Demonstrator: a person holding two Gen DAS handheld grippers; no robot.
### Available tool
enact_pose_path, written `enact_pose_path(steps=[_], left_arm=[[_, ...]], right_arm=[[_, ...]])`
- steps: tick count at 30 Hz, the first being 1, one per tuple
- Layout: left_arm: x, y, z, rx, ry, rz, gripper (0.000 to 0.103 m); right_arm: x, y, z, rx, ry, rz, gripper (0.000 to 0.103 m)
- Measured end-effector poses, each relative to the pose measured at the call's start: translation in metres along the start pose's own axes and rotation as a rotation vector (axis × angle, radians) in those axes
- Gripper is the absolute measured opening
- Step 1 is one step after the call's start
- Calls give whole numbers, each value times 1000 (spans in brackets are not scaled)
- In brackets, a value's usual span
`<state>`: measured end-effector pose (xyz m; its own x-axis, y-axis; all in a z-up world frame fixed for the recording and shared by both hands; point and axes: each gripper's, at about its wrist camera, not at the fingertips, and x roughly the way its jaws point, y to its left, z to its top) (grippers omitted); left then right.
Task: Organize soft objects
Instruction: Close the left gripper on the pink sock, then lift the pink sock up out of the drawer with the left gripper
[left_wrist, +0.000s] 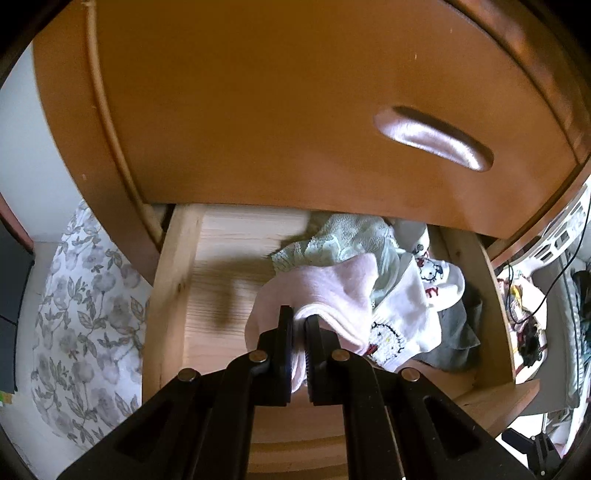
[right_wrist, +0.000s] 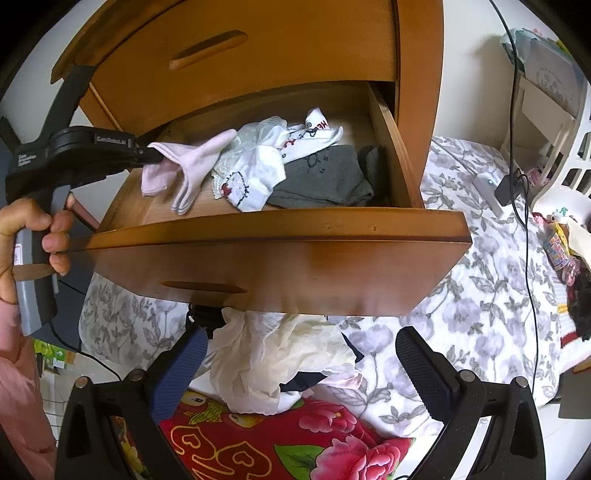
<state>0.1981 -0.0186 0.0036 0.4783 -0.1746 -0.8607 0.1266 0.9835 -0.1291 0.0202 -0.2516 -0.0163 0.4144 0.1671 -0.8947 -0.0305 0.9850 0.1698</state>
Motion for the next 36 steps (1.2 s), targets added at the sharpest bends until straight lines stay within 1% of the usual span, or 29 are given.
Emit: enact_pose_path(steps=[5,19,27,36], left_arm=[[0,-1,-2,-22,-29,-17,5],[-45,7,-7,-62,-134,-79,5],[-85,8,-14,-63,-218,-121,5],[-147,17,-27,-62,-349,-156,5]], right_arm=[[-2,3,-1,-4,-2,-3,103],[-7,6,-2,-11,-6,-3,103],[-14,10,-3,-18,-16,-9,103],[-24,17,-5,-27,-36,-15,103]])
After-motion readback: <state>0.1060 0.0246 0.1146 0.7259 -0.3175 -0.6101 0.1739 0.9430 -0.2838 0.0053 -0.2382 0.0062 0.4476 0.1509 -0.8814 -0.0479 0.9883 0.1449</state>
